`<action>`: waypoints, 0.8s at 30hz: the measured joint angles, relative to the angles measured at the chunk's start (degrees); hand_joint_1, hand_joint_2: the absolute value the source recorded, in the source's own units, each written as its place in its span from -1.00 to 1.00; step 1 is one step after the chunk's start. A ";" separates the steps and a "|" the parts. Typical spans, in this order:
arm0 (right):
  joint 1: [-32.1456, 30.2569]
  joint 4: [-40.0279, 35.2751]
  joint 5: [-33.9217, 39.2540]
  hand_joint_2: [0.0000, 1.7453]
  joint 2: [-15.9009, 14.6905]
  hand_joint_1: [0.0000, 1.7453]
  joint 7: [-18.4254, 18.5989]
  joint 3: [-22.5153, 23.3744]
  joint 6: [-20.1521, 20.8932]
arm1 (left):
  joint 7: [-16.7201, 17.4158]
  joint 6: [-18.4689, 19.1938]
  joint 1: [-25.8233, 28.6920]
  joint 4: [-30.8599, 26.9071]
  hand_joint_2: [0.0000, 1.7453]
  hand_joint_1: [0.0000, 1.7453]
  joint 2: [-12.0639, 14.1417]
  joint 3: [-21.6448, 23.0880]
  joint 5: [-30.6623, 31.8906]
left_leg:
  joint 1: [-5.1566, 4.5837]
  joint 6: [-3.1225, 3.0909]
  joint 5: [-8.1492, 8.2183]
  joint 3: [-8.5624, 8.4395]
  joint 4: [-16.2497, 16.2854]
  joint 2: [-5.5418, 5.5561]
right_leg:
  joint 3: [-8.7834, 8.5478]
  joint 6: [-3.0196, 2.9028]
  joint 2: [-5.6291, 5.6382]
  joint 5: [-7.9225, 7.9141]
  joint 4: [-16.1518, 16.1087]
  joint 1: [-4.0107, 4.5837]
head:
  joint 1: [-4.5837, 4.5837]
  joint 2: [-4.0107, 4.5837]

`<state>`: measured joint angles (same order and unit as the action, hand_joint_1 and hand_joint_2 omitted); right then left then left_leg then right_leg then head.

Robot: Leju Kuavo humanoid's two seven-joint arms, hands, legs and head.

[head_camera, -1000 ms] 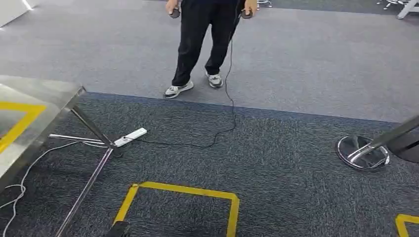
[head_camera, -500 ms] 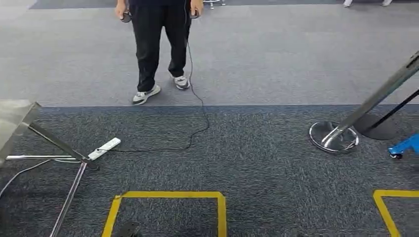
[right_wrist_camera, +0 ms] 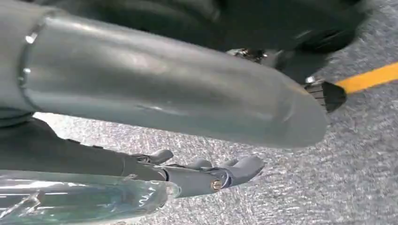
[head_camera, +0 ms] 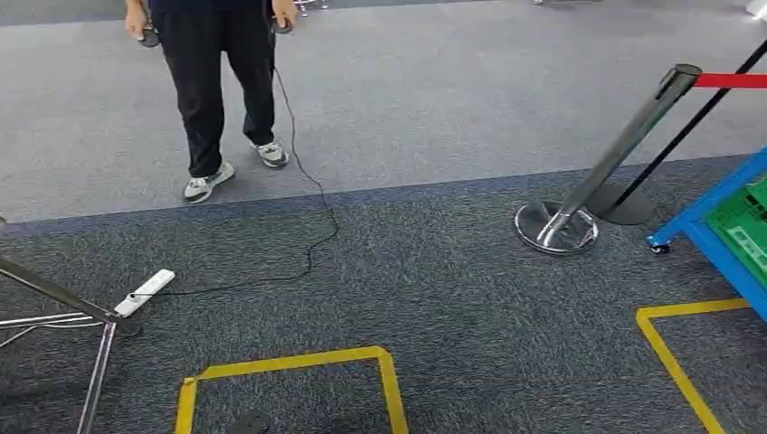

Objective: Take the parts from the cabinet and place them on the table.

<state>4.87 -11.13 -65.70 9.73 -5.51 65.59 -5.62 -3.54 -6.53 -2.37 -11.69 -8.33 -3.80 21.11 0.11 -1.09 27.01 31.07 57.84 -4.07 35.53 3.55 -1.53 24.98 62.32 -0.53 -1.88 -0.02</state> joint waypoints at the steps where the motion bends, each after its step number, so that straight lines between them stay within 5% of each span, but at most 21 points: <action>1: 0.24 0.00 0.00 -1.00 0.00 -1.00 -0.17 0.00 0.00 | -0.13 -0.13 0.01 0.00 -1.00 -1.00 0.04 0.00 0.00 | -0.37 0.37 0.24 -0.08 0.10 -0.48 | -1.46 -0.10 -2.93 0.68 -2.97 0.64 | -0.02 0.00; 2: 0.44 0.00 0.02 -1.00 0.00 -1.00 -0.39 0.00 0.00 | -0.26 -0.16 -0.03 0.00 -1.00 -1.00 0.11 -0.02 0.00 | -0.54 0.69 0.38 -0.03 0.29 -0.92 | -1.90 -0.77 -1.93 0.25 -3.09 0.57 | 0.20 0.00; 5: 0.21 0.00 0.20 -1.00 0.00 -1.00 -1.03 0.00 0.00 | -0.46 0.15 -0.67 0.00 -1.00 -1.00 0.11 0.00 -0.04 | -0.35 1.34 0.19 -0.21 0.03 -2.24 | -1.27 -1.58 -0.35 0.02 -3.15 0.93 | 0.09 0.00; 6: 0.21 0.00 0.24 -1.00 0.00 -1.00 -1.05 0.00 0.00 | -0.55 0.33 -0.93 0.00 -1.00 -1.00 0.11 -0.02 -0.07 | -0.16 1.77 0.66 -0.21 0.19 -1.95 | -1.56 -2.12 0.29 -0.35 -3.67 0.47 | 0.15 0.00; 7: 0.22 0.00 0.31 -1.00 0.00 -1.00 -1.16 0.02 0.00 | -0.64 0.35 -1.15 0.00 -1.00 -1.00 0.11 -0.02 -0.09 | -0.02 2.06 1.91 0.34 1.72 0.85 | -1.56 -2.37 0.72 -0.49 -3.80 0.41 | 0.35 0.00; 8: 0.40 0.00 0.33 -1.00 0.00 -1.00 -1.18 0.00 0.00 | -0.63 0.37 -1.18 0.00 -1.00 -1.00 0.11 -0.02 -0.09 | 0.00 2.20 3.96 1.90 5.08 2.42 | -1.47 -2.53 1.28 -0.58 -3.81 0.31 | 0.53 0.00; 10: 0.60 0.00 0.37 -1.00 0.00 -1.00 -1.16 0.00 0.04 | -0.64 0.39 -1.09 0.00 -1.00 -1.00 0.11 -0.02 -0.09 | 0.02 2.37 7.94 6.38 14.36 3.49 | -1.27 -2.74 2.65 -0.64 -3.81 0.28 | 0.70 0.00; 11: 0.56 0.00 0.39 -1.00 0.00 -1.00 -1.16 0.00 0.11 | -0.63 0.37 -0.88 0.00 -1.00 -1.00 0.11 0.00 -0.04 | 0.01 2.36 8.52 8.06 17.40 3.66 | -1.24 -2.76 3.51 -0.66 -3.81 0.29 | 0.72 0.00; 12: 0.47 0.00 0.44 -1.00 0.00 -1.00 -1.16 0.02 0.11 | -0.63 0.35 -0.70 0.00 -1.00 -1.00 0.11 -0.02 -0.04 | 0.01 2.31 7.56 8.29 17.44 3.75 | -1.26 -2.69 4.30 -0.72 -3.81 0.27 | 0.70 0.00; 14: 0.29 0.00 0.50 -1.00 0.00 -1.00 -1.16 0.02 0.11 | -0.63 0.33 -0.70 0.00 -1.00 -1.00 0.13 -0.02 -0.04 | 0.11 2.12 2.63 5.52 10.80 4.17 | -1.27 -2.41 5.92 -0.90 -3.80 0.11 | 0.70 0.00; 15: 0.31 0.00 0.52 -1.00 0.00 -1.00 -1.16 0.02 0.13 | -0.63 0.30 -0.72 0.00 -1.00 -1.00 0.17 -0.02 -0.04 | 0.26 2.14 0.22 3.17 5.93 5.23 | -1.28 -2.18 6.61 -1.02 -3.79 -0.02 | 0.70 0.00; 16: 0.39 0.00 0.52 -1.00 0.00 -1.00 -1.16 0.02 0.13 | -0.64 0.30 -0.69 0.02 -1.00 -1.00 0.17 -0.02 -0.04 | 0.73 2.35 -0.97 1.26 2.00 8.41 | -1.14 -1.86 7.26 -1.14 -3.78 -0.07 | 0.79 0.00; 17: 0.61 -0.02 0.52 -1.00 0.00 -1.00 -1.18 0.02 0.11 | -0.64 0.30 -0.72 0.02 -1.00 -1.00 0.15 -0.02 -0.04 | 0.94 2.23 -0.43 0.68 -0.15 9.10 | -0.58 -1.48 8.02 -0.95 -3.07 0.30 | 0.77 0.00; 20: 0.19 0.00 0.70 -1.00 0.00 -1.00 -1.20 0.02 0.11 | -0.66 -0.27 -0.79 0.02 -1.00 -1.00 0.17 -0.24 -1.80 | 0.40 1.21 -0.72 0.89 0.31 7.51 | 0.07 -0.30 9.65 -1.81 -4.10 -0.20 | 0.90 0.00; 21: 0.03 0.00 0.68 -1.00 0.00 -1.00 -1.20 0.02 0.11 | -0.72 -0.42 -0.86 0.02 -1.00 -1.00 0.17 -0.44 -2.03 | 0.73 0.69 -1.04 0.84 -0.07 6.69 | 0.41 -0.12 9.41 -1.72 -3.90 -0.22 | 1.01 0.00; 22: -0.12 0.00 0.66 -1.00 0.00 -1.00 -1.20 0.02 0.11 | -0.79 -0.53 -0.96 0.02 -1.00 -1.00 0.28 -0.54 -2.03 | 0.62 0.26 -1.05 0.85 -0.08 6.14 | 0.89 -0.14 5.88 -0.72 -2.61 0.05 | 0.62 0.00; 23: 0.05 0.00 0.61 -1.00 0.00 -1.00 -1.25 0.02 0.11 | -0.79 -0.59 -0.90 0.02 -1.00 -1.00 0.35 -0.57 -2.01 | 0.42 -0.18 -1.01 0.86 -0.08 5.41 | 2.55 0.04 3.58 1.62 1.03 0.06 | 0.22 0.00; 24: 0.28 0.00 0.59 -1.00 0.00 -1.00 -1.27 0.02 0.20 | -0.79 -0.66 -0.74 0.02 -1.00 -1.00 0.44 -0.57 -1.95 | 0.26 -0.24 -0.99 0.86 -0.08 4.52 | 4.71 0.22 2.60 4.04 5.72 0.03 | 0.33 0.00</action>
<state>5.15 -11.12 -65.11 9.73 -6.78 65.61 -5.42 -4.33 -7.19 -3.11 -11.67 -7.89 -4.37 19.17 0.36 -1.33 26.03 31.93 57.77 0.46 40.24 3.77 1.07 29.02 68.04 -0.50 -1.55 -0.02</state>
